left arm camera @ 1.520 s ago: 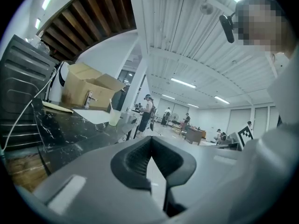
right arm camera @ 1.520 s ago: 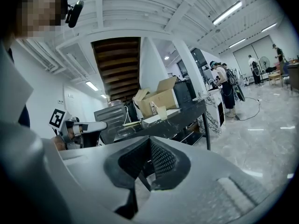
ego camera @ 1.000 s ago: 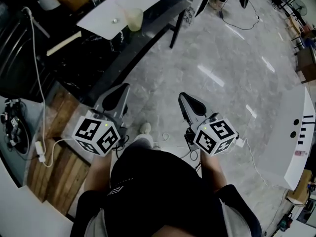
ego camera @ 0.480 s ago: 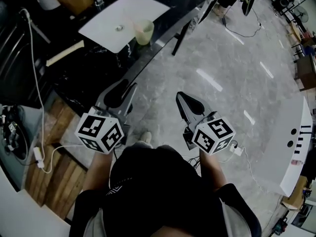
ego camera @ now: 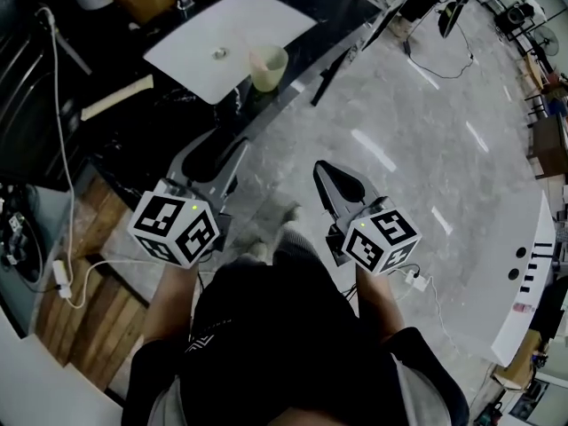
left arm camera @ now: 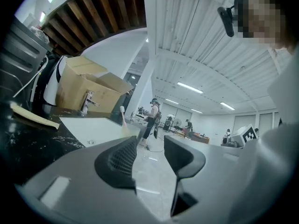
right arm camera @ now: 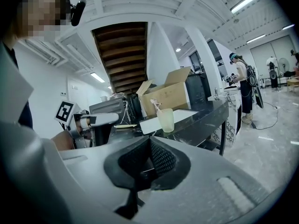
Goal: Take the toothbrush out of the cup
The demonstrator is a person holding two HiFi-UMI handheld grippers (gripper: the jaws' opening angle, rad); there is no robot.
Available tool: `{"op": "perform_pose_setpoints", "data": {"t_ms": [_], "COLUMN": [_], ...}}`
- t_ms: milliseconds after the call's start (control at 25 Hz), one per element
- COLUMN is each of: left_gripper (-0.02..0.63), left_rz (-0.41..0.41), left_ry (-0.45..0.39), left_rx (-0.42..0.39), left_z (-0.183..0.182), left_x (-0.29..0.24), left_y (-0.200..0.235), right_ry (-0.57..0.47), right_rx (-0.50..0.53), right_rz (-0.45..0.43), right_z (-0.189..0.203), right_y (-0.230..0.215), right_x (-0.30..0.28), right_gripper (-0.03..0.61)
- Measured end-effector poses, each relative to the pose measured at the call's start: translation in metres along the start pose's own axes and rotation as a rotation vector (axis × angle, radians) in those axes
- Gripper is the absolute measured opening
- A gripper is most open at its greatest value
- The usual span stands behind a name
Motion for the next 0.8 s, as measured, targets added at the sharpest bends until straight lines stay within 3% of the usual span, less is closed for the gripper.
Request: {"op": "perform_pose_setpoints", "data": {"t_ms": [800], "left_gripper": [0.201], "left_rz": [-0.229], "left_ry": [-0.091], "left_rx": [0.067], "left_z": [-0.018], "left_x": [-0.088], "left_y": [0.068], "right_ry": [0.051], "right_rx": [0.073], "right_rz": [-0.198], "right_z": [-0.062], "right_y": [-0.09], "right_x": [-0.113], "right_gripper": [0.003]}}
Point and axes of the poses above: the fingertips, and each gripper's own axes: x backward along the fingers, y to its left, z out of its underside, the point moved 5 cm from there along x, backward along the fingers, and after that the axes turned 9 degrees about z, right-handed, at the moved point
